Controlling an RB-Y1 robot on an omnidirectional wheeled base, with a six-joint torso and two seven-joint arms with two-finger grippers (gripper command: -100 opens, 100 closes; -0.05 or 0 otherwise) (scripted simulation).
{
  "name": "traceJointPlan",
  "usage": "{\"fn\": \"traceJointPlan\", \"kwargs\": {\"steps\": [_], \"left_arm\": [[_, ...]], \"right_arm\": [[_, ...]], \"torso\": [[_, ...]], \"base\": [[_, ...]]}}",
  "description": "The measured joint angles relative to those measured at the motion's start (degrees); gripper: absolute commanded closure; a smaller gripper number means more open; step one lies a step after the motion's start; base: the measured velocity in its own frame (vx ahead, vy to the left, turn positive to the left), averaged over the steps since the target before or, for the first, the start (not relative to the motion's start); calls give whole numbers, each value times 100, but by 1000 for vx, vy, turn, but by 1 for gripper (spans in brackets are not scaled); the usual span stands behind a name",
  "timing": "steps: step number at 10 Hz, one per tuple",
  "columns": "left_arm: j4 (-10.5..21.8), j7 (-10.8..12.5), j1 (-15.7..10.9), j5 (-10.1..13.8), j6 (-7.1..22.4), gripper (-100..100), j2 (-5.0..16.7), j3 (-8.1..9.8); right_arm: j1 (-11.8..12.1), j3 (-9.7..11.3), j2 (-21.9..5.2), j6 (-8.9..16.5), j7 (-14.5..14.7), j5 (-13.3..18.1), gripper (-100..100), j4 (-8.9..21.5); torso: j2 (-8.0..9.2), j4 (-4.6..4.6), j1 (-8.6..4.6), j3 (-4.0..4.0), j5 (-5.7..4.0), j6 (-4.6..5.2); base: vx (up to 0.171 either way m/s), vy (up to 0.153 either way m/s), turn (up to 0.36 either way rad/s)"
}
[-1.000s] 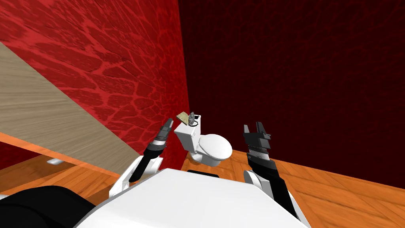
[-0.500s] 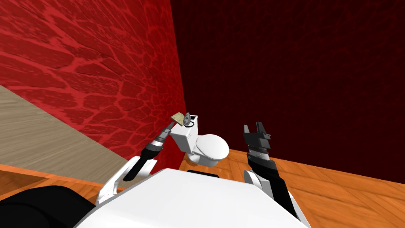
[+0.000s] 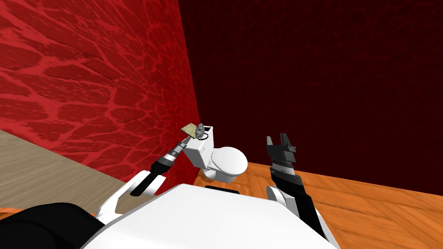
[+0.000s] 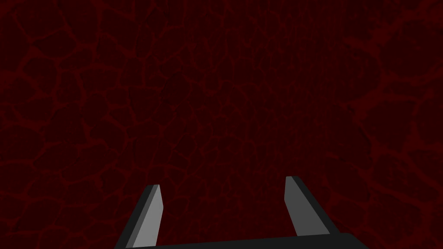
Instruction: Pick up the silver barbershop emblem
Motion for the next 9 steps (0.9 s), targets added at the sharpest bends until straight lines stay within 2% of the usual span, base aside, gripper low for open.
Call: {"fn": "traceJointPlan", "kwargs": {"steps": [2, 5, 9], "left_arm": [[23, 37, 116, -50, 202, -100, 322, 93], [265, 18, 192, -179, 402, -100, 721, 145], [607, 38, 302, -336, 722, -100, 1435, 270]], "right_arm": [[0, 0, 0, 0, 0, 0, 0, 0], [0, 0, 0, 0, 0, 0, 0, 0], [0, 0, 0, 0, 0, 0, 0, 0]], "torso": [[3, 1, 4, 2, 0, 0], [-3, -1, -3, -1, -1, 0], [-2, -1, 0, -2, 0, 0]], "base": [[24, -60, -47], [36, -76, -53], [35, -70, -57]]}}
